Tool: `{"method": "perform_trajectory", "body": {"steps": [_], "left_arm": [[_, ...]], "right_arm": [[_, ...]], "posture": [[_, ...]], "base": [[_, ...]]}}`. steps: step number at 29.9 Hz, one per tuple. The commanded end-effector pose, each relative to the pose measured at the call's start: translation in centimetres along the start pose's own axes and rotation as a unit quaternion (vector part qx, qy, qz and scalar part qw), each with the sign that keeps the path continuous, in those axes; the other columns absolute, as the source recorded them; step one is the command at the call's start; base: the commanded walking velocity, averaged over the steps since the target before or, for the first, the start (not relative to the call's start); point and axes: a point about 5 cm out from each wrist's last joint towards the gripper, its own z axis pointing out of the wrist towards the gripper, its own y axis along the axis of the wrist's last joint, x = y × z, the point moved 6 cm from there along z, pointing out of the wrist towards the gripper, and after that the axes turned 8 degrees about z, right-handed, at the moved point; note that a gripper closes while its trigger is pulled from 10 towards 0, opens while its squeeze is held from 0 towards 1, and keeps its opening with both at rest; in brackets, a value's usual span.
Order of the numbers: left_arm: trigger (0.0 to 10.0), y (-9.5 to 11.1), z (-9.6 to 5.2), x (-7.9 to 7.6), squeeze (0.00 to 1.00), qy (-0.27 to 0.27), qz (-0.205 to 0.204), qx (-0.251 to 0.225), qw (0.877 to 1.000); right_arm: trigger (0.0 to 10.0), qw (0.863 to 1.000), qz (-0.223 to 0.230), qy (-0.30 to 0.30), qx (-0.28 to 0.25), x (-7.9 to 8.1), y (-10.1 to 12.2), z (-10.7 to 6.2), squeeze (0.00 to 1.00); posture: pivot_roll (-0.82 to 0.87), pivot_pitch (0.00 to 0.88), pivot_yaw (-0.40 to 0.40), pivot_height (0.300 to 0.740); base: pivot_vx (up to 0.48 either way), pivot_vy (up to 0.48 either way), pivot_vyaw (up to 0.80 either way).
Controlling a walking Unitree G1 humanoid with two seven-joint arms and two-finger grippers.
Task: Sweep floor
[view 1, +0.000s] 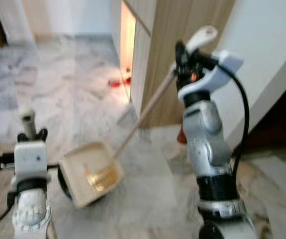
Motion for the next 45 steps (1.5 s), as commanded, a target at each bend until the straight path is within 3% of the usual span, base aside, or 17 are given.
{"method": "perform_trajectory", "body": {"steps": [1,25,37,45], "left_arm": [[10.0,1.5,0.0,0.3,0.0,0.01,0.002,-0.026,1.0],[10.0,1.8,0.0,0.1,0.0,0.016,-0.006,-0.029,0.999],[10.0,1.8,0.0,-0.6,0.0,0.006,-0.019,-0.029,0.999],[10.0,1.7,-0.1,-0.7,0.0,0.007,-0.021,-0.024,0.999]], "right_arm": [[10.0,0.999,-0.001,0.006,-0.038,0.3,2.1,0.3,0.0],[10.0,0.999,0.011,0.034,-0.022,1.6,1.6,0.2,0.0],[10.0,0.998,0.022,0.058,-0.009,3.1,0.9,-0.2,0.0],[10.0,0.998,0.024,0.054,-0.004,2.9,0.8,-0.3,0.0]], "posture": [[0.11,0.0,-0.05,0.74],[0.11,0.038,-0.064,0.74],[0.1,0.042,-0.068,0.74],[0.1,0.046,-0.069,0.74]], "base": [[0.371,0.0,0.0],[0.367,0.0,0.0],[0.0,0.0,0.0],[0.0,0.284,0.0]]}}
